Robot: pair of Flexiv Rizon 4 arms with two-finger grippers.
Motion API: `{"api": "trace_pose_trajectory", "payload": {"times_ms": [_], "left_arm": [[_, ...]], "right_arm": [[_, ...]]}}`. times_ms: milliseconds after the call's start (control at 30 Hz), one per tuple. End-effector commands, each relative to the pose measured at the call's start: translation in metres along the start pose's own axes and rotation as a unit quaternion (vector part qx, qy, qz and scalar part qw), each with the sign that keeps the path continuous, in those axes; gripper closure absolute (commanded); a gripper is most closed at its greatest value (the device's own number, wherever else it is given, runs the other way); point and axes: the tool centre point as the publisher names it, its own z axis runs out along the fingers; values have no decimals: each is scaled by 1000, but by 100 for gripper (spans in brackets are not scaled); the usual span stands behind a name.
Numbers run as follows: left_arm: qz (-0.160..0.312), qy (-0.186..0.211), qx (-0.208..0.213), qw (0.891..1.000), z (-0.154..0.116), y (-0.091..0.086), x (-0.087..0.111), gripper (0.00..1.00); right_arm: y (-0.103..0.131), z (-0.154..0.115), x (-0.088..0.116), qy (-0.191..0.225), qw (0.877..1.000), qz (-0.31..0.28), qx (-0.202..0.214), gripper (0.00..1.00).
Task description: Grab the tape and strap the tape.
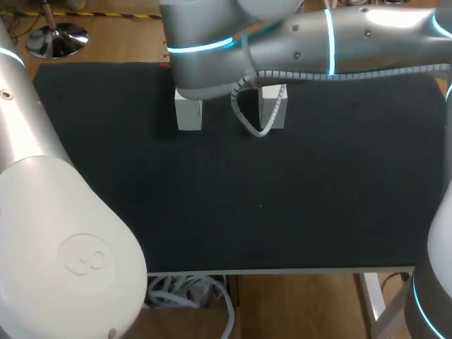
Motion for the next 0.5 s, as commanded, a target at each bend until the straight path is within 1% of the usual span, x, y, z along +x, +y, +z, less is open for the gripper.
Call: {"api": "trace_pose_trajectory", "payload": {"times_ms": [33,500], "left_arm": [[-1,0,-2,1000,-1,-1,0,100],[-1,0,-2,1000,-1,-1,0,100]], "right_arm": [[9,1,-2,-4,1000,-3,8,100],[18,1,1,2,1000,-19,-5,100]]}}
